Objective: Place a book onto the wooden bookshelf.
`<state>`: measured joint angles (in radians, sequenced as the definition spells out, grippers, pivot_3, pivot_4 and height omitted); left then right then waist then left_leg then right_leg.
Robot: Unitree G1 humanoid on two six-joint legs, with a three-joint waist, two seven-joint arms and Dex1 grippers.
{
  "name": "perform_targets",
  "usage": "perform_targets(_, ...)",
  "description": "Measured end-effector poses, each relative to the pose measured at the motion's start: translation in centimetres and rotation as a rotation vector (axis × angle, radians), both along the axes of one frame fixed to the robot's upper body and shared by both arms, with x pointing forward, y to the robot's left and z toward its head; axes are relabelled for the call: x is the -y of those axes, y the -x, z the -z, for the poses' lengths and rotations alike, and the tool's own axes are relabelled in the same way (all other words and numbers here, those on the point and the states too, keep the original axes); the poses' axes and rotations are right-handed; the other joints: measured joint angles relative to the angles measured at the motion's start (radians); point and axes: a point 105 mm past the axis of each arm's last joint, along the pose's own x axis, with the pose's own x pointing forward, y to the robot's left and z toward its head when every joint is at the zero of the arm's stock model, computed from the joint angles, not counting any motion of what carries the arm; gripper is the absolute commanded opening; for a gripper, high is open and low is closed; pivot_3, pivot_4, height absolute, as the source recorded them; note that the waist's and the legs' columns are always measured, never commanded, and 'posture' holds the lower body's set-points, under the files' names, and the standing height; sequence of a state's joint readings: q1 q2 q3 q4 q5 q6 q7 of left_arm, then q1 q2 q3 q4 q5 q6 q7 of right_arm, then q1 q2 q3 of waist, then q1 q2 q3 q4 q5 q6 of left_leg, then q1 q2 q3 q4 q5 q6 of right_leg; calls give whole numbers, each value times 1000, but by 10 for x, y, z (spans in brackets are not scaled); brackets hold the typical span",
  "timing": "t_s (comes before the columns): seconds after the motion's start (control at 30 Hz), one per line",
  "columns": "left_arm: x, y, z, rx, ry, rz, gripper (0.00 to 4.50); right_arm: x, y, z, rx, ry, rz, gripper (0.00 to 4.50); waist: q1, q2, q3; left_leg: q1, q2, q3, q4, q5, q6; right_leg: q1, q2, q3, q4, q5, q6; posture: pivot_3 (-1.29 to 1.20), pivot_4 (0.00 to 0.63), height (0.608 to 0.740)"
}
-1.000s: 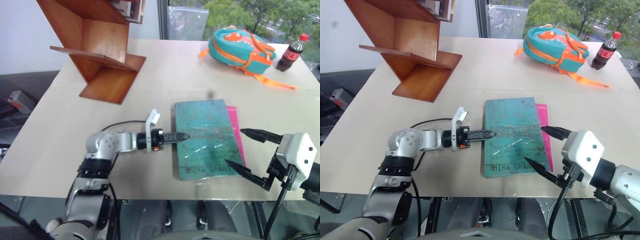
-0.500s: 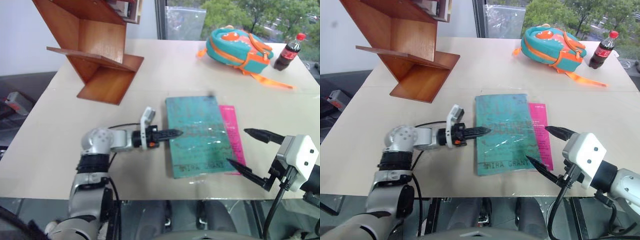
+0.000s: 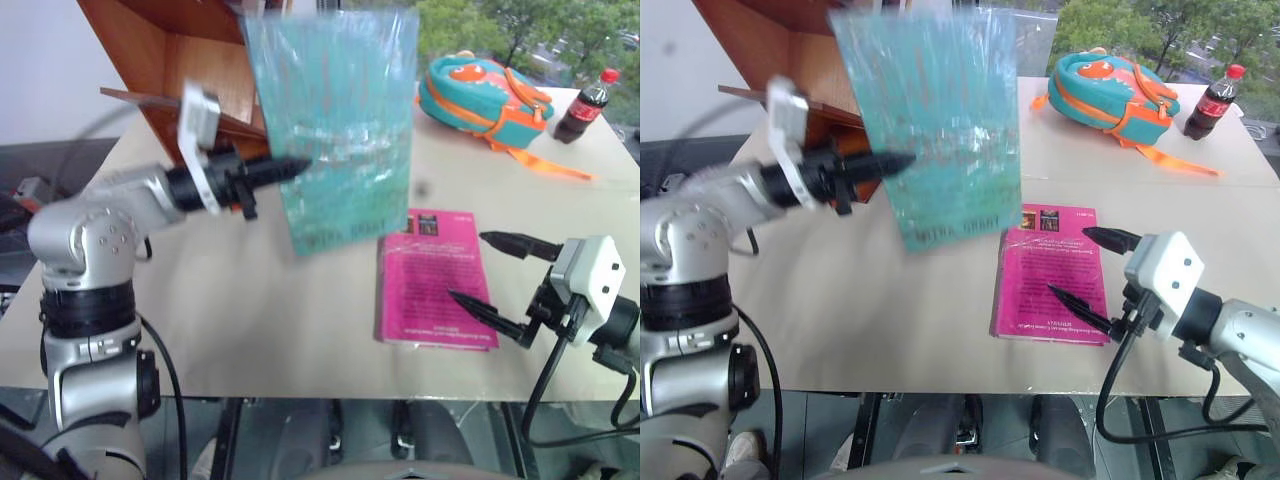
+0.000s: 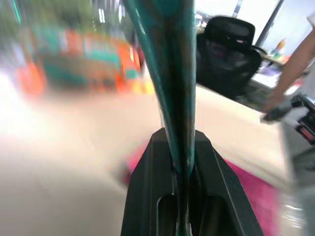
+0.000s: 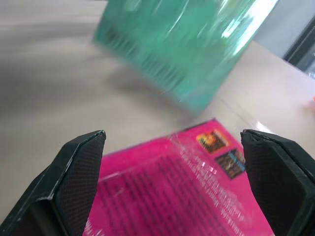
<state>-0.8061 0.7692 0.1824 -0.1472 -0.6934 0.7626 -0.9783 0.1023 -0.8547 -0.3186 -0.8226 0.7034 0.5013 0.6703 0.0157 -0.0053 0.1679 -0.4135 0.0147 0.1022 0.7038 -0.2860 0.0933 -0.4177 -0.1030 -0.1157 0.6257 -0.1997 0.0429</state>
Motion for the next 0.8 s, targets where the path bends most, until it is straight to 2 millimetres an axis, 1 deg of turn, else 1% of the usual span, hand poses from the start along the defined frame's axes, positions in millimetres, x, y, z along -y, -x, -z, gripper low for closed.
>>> perform_targets(0.03,2,4,-13,152,-84,-13,117,0,-3,-1,2,-5,-5,4500,-1,0,0,0,-1,0,0,0,0,0,0,0,0,1,1,0,150,740)
perform_targets(0.07,4,6,-17,219,-125,-17,117,0,-5,-2,4,-7,-7,4500,-1,1,0,1,-1,1,-1,0,0,0,0,0,0,1,1,0,150,740)
perform_targets(0.1,8,9,-26,396,-243,-23,117,0,-9,-3,4,-11,-17,4500,-1,1,0,1,-1,1,-1,0,0,0,1,0,0,1,1,0,150,740)
perform_targets(0.13,10,11,-29,456,-279,-20,117,0,-10,-3,6,-12,-19,4500,-1,1,0,0,-1,0,-1,0,0,0,1,-1,0,1,1,0,150,740)
perform_targets(0.2,13,13,-44,652,-386,-24,117,0,-16,-6,19,-18,-27,4500,0,1,1,-1,-1,0,-1,0,0,0,2,-2,0,1,1,0,150,740)
perform_targets(0.23,10,13,-51,711,-427,-36,117,-2,-17,-6,21,-21,-34,4500,-1,1,1,0,-1,0,-1,0,0,0,2,-2,0,1,1,0,150,740)
perform_targets(0.27,2,13,-62,792,-498,-70,117,-3,-20,-7,26,-24,-43,4500,-3,1,1,0,-1,1,-1,0,0,0,2,-1,0,1,2,0,150,740)
perform_targets(0.3,-4,13,-68,835,-542,-94,117,-3,-21,-7,27,-28,-45,4500,-4,1,1,0,-1,1,-1,0,0,-1,2,-1,0,0,2,0,150,740)
perform_targets(0.33,-16,11,-74,886,-629,-136,117,-4,-24,-6,24,-33,-50,4500,-6,1,1,1,-1,2,-2,0,0,-1,2,0,0,-1,5,0,150,740)
perform_targets(0.4,-37,4,-76,904,-753,-198,117,-7,-26,-7,28,-44,-62,4500,-6,2,1,1,0,2,-2,0,0,-1,2,0,0,-2,5,0,150,740)
perform_targets(0.43,-58,-4,-74,889,-851,-245,117,-9,-28,-10,41,-51,-72,4500,-4,2,1,0,0,2,-2,0,0,-1,3,0,0,-2,6,0,150,740)
perform_targets(0.47,-64,-6,-73,877,-875,-260,117,-10,-28,-11,48,-53,-75,4500,-4,2,1,0,0,2,-2,0,0,-2,3,0,0,-2,6,0,150,740)
perform_targets(0.57,-108,-20,-58,777,-1041,-324,117,-16,-33,-21,96,-73,-92,4500,-3,2,1,-1,0,3,-1,0,1,-2,3,0,0,-2,6,0,150,740)
perform_targets(0.6,-114,-22,-55,758,-1057,-335,117,-17,-33,-24,107,-77,-95,4500,-1,1,2,-1,0,3,-1,0,1,-2,3,0,0,-2,6,0,150,740)
perform_targets(0.63,-126,-27,-51,730,-1088,-357,117,-19,-35,-30,131,-87,-100,4500,1,0,3,-2,0,2,-1,0,1,-2,2,0,0,-2,6,0,150,740)
perform_targets(0.7,-142,-35,-49,706,-1137,-410,117,-26,-39,-45,192,-114,-108,4500,1,-3,4,-3,0,2,0,0,1,-3,2,-1,0,-2,6,0,150,740)
perform_targets(0.8,-157,-47,-45,692,-1218,-466,117,-39,-42,-60,262,-133,-124,4500,0,-5,5,-3,0,3,0,-1,2,-3,2,0,0,-2,6,0,150,740)
